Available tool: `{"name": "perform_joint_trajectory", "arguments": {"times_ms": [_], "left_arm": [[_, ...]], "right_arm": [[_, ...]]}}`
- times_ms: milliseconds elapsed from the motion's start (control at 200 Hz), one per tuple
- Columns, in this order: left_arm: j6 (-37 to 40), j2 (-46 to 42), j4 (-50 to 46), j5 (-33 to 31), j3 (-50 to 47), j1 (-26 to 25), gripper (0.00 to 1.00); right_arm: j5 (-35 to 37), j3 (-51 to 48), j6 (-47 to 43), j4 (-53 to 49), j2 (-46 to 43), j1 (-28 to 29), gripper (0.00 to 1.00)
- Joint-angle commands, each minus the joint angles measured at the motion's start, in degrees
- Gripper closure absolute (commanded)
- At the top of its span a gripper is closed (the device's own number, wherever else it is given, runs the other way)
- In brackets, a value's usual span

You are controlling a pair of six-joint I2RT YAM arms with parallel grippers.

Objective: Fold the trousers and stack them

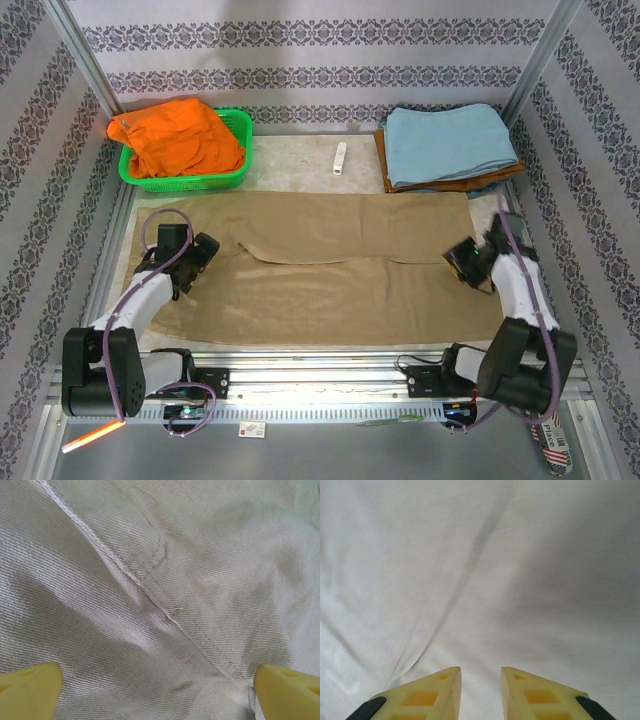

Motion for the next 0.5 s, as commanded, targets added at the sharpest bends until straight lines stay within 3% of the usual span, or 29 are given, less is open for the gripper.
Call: {"name": "perform_joint_trajectory", "arguments": {"times_ms": [0, 120, 195, 495], "left_arm": [[-0.4, 2.6, 0.6, -0.3, 4.4, -0.5, 0.02], [-0.9, 5.1, 2.3, -1.9, 4.9, -0.5, 0.02], [-1.2, 6.2, 2.6, -4.2, 4.6, -0.3, 0.01], [-1.1, 8.6, -1.1, -3.8, 5.0, 0.8, 0.00]], "right_arm": [[3.7, 8.9, 1.1, 2.1, 9.8, 9.2, 0.79], [3.6, 18.2, 3.4, 3.1, 25.2, 12.1, 0.96], [1.9, 20.6, 4.5, 3.6, 31.1, 11.1, 1.00], [-2.6, 13.2, 6.0, 8.2, 31.8, 0.7, 1.00]]}}
